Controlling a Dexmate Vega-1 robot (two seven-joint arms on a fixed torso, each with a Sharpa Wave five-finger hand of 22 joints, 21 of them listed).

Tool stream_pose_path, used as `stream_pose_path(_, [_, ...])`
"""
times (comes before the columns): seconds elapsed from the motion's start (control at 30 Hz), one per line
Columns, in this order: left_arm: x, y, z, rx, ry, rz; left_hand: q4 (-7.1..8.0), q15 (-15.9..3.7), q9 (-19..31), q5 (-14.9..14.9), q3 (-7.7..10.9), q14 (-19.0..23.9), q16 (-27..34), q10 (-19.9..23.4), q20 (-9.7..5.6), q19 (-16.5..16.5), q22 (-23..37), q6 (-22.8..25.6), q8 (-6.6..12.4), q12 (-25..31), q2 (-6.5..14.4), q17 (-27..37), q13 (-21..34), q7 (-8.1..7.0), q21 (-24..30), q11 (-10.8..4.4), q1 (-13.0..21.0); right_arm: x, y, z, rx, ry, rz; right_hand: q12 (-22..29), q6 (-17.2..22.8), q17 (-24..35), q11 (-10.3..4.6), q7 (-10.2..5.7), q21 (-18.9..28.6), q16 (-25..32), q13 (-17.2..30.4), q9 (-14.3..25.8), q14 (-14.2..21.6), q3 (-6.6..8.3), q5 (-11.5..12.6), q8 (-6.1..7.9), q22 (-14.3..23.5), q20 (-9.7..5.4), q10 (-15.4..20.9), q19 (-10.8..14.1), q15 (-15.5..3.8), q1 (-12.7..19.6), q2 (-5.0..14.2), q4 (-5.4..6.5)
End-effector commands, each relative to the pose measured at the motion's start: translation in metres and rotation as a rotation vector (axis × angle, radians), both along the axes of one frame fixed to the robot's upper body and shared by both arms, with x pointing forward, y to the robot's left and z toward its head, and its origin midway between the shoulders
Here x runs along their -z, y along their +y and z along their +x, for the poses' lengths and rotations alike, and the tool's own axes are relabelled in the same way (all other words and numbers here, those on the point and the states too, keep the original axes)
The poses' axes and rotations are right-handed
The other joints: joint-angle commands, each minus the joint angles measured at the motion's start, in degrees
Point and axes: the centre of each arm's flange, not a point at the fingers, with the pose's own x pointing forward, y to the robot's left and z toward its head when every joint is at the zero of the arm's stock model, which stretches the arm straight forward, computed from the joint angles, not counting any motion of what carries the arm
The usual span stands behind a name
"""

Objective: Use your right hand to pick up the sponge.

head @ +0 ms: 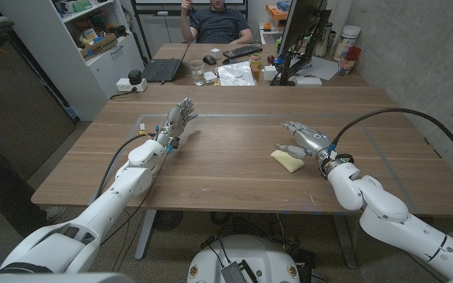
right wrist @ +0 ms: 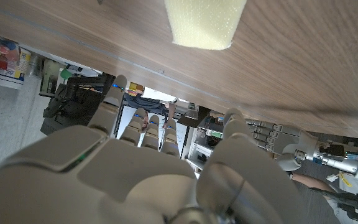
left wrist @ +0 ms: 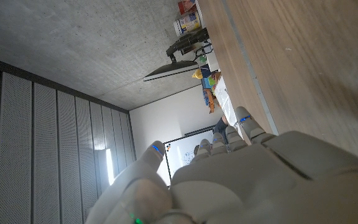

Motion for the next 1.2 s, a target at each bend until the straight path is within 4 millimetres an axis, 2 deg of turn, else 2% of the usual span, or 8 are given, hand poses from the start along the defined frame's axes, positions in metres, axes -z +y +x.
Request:
stream_pose_path(0.03, [-0.004,-0.001,0.002,0.021,-0.012,-0.007,-0.04,0.25,0.33,0.15,-0.05,-0.19,0.06,-0.11,-0.2,0.36,0.22,-0.07,0.3,0.29,3.21,0.1,0.18,-0.11,-0.17,0.16,-0.39,0.014,-0.002,0.007,0.037,0.049,-0.004,0.05,-0.09,0.25,-0.11,-0.17,-0.41,-0.04,0.31,0.15,-0.29,0.15,0.28,-0.01,0.26,0.21,-0.57,-0.06,0.13,0.8,0.16,-0.43])
stream_pose_path(0.53, [-0.007,0.0,0.005,0.025,-0.005,-0.014,0.0,0.36,0.34,0.17,-0.1,-0.15,0.07,-0.09,-0.12,0.42,0.23,0.1,0.35,0.29,3.21,0.1,0.18,-0.08,-0.4,0.17,-0.44,0.033,0.006,0.012,0.021,0.109,0.014,0.18,0.29,0.27,0.04,-0.1,-0.75,-0.15,0.32,0.17,-0.78,0.08,0.38,0.25,0.26,0.27,-0.7,-0.38,0.21,1.31,-0.03,-0.53])
stream_pose_path(1.2, [-0.009,0.001,0.006,0.021,-0.011,-0.008,0.07,0.27,0.34,0.19,-0.21,-0.13,0.06,-0.04,-0.17,0.51,0.25,0.61,0.5,0.3,3.2,0.11,0.18,-0.21,-0.68,0.24,-0.54,0.04,0.01,0.015,0.012,0.142,0.011,0.55,1.23,0.27,0.15,0.38,-0.61,0.08,0.32,0.21,-0.46,0.03,0.59,0.66,0.3,0.02,-0.13,0.66,0.26,2.11,-0.11,-0.6])
